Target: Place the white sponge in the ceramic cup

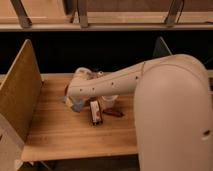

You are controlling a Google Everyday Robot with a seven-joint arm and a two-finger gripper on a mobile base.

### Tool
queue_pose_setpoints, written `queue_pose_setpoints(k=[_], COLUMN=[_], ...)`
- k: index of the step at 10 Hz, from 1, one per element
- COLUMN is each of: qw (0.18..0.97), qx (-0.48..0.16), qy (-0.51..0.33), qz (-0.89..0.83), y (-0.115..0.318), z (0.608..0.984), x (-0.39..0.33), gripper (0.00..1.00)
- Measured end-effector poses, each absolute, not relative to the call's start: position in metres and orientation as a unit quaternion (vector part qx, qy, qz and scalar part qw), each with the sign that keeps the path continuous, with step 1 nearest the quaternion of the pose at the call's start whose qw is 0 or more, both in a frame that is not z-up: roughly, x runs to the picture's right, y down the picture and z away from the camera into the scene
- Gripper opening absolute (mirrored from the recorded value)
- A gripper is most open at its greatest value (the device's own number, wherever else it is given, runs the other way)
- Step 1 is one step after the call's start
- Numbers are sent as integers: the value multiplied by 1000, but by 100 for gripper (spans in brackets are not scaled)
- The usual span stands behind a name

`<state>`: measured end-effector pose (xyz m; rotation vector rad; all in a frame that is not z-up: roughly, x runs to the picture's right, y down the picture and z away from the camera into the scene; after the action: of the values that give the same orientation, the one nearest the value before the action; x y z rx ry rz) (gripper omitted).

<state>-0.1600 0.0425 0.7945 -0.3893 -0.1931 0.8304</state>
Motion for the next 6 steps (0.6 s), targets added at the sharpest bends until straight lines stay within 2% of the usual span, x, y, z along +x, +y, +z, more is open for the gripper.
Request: queue_pose_setpoints(k=[3,6], qw=[851,818], qx=[-148,-125], qy=[-135,-174], qz=[486,534], y=[-2,-24], z=[783,768], x=[-100,-56], gripper=[0,0])
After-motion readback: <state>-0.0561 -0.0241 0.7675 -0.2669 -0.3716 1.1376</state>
